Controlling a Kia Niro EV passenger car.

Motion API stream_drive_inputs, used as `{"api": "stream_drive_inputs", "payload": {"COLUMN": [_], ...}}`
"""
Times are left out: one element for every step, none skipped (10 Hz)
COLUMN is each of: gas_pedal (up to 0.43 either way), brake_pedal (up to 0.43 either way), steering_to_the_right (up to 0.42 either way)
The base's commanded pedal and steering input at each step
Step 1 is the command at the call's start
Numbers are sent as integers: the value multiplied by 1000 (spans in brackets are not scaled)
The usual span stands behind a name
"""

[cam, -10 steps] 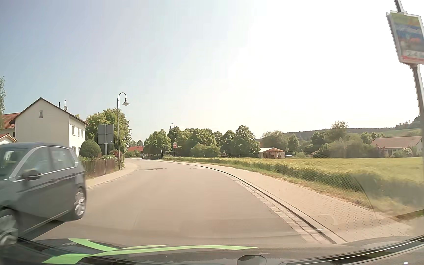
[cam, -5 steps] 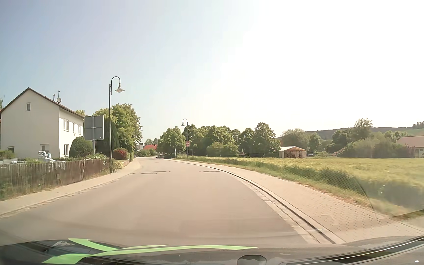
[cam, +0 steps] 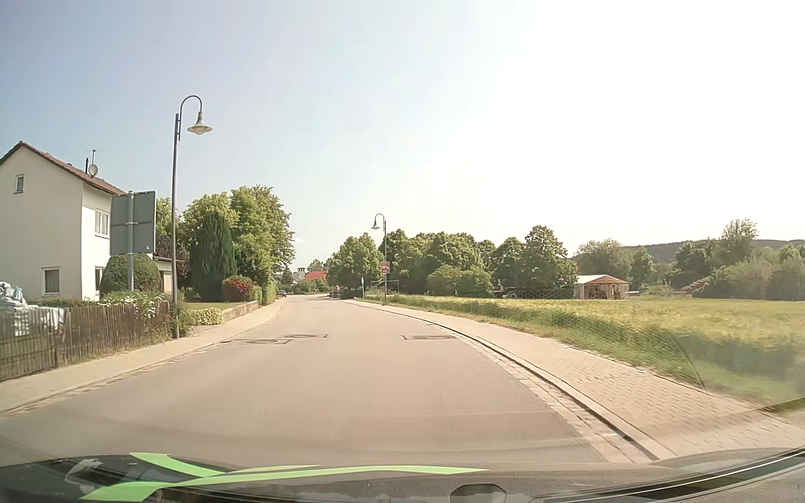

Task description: Follow the waypoints while adhering to traffic rules and regulations

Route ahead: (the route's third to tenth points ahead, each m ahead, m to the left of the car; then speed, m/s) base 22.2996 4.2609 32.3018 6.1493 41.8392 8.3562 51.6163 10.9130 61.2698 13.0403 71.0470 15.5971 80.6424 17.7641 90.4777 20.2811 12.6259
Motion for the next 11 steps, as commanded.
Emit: {"api": "stream_drive_inputs", "payload": {"gas_pedal": [118, 118, 118, 118, 118, 118, 118, 118, 118, 118, 118], "brake_pedal": [0, 0, 0, 0, 0, 0, 0, 0, 0, 0, 0], "steering_to_the_right": [-48, -48, -48, -48, -47, -46, -45, -44, -42, -41, -40]}}
